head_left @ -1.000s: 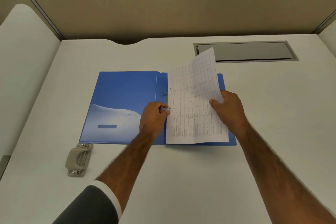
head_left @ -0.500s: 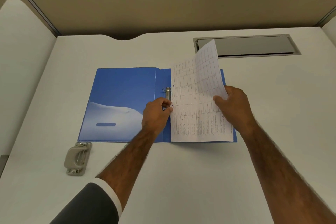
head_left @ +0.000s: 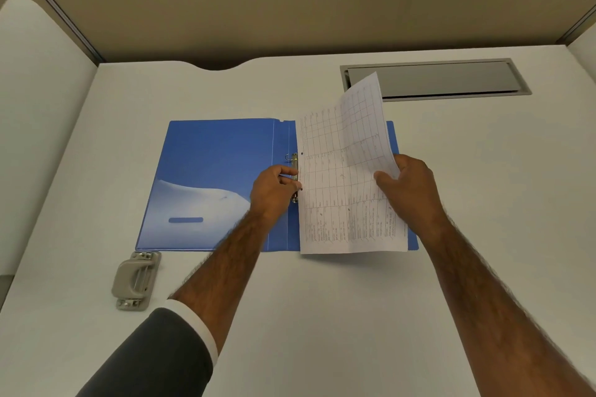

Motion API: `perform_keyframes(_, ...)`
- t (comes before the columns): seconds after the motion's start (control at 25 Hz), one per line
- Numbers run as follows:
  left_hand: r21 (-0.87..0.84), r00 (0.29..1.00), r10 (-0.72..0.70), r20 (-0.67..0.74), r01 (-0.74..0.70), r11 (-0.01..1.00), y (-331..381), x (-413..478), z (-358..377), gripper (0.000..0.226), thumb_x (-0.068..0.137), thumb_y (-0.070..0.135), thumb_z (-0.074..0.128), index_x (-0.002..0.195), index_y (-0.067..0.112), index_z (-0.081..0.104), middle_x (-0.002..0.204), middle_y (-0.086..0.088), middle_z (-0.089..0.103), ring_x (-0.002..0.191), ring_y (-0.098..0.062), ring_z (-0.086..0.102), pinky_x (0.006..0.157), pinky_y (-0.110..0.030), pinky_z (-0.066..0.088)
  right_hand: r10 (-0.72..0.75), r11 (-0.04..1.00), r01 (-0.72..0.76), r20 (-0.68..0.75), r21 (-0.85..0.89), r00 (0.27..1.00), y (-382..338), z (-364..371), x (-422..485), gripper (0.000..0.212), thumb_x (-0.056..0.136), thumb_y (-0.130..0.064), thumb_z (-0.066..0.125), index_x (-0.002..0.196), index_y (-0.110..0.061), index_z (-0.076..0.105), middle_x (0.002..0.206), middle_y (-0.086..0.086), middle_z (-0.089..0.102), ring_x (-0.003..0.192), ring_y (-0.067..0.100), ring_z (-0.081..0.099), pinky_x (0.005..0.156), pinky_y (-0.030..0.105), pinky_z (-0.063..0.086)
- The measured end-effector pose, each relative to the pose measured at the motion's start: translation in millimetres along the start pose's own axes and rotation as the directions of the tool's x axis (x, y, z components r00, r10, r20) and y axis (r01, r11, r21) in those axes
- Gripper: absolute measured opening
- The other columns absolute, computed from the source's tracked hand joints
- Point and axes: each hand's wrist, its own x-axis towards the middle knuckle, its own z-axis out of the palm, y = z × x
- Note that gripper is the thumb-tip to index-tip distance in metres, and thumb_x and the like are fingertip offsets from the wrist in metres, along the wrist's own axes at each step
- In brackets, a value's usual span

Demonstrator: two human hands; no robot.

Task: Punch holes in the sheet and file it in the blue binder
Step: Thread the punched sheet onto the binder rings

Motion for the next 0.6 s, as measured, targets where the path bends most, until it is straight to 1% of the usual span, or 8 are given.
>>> perform_keyframes(0.08,-0.005,1.000,-0.010,0.011,0.010,1.000,0,4,0,0.023,0.091,0.014,0.068,0.113,0.012,0.065,0.107,-0.002,0.069,0.086,-0.012,0.067,0.063,-0.010,0.050,-0.006,1.000,0.006,-0.010,0.008,1.000,-1,0,1,0.034,0.096,-0.033,0.059,0.125,-0.016,0.059,0.107,-0.011,0.055,0.086,0.011,0.055,0.069,0.018,0.041)
perform_keyframes(0.24,-0.020,1.000,-0.029,0.006,0.029,0.999,3,10,-1,0.021,0.092,0.013,0.066,0.113,0.013,0.065,0.106,-0.001,0.069,0.079,-0.006,0.066,0.052,-0.006,0.048,-0.008,1.000,0.008,-0.011,0.019,1.000,-3,2,3,0.035,0.096,-0.031,0.059,0.127,-0.016,0.059,0.108,-0.012,0.054,0.089,0.012,0.055,0.070,0.018,0.041)
perform_keyframes(0.32,-0.004,0.999,-0.033,0.041,0.033,0.999,3,11,-2,0.018,0.092,0.014,0.066,0.110,0.014,0.065,0.105,-0.001,0.069,0.081,-0.009,0.067,0.055,-0.008,0.049,-0.004,1.000,0.004,-0.005,0.025,1.000,-3,3,4,0.034,0.096,-0.031,0.059,0.127,-0.016,0.059,0.108,-0.011,0.055,0.089,0.012,0.055,0.072,0.022,0.043)
perform_keyframes(0.4,0.002,0.994,-0.050,0.095,0.050,0.999,4,12,-3,0.015,0.092,0.012,0.067,0.106,0.015,0.065,0.105,-0.003,0.070,0.085,-0.012,0.068,0.060,-0.011,0.051,-0.006,1.000,0.006,-0.007,0.021,1.000,-1,3,4,0.032,0.097,-0.031,0.058,0.125,-0.016,0.060,0.107,-0.011,0.055,0.084,0.009,0.055,0.066,0.014,0.040)
perform_keyframes(0.48,-0.018,0.989,-0.070,0.128,0.073,0.997,4,14,-6,0.016,0.090,0.009,0.069,0.106,0.013,0.066,0.104,-0.005,0.070,0.081,-0.010,0.068,0.058,-0.011,0.053,-0.006,1.000,0.007,-0.011,0.014,1.000,2,3,4,0.032,0.097,-0.030,0.058,0.125,-0.015,0.060,0.105,-0.011,0.055,0.075,0.004,0.052,0.060,0.010,0.034)
perform_keyframes(0.6,-0.006,0.988,-0.071,0.138,0.073,0.997,3,16,-6,0.017,0.090,0.009,0.069,0.107,0.011,0.067,0.101,-0.002,0.070,0.077,-0.007,0.067,0.057,-0.010,0.052,0.002,1.000,-0.002,-0.005,0.023,1.000,4,4,5,0.031,0.097,-0.031,0.058,0.124,-0.016,0.060,0.106,-0.011,0.055,0.074,0.004,0.052,0.060,0.010,0.034)
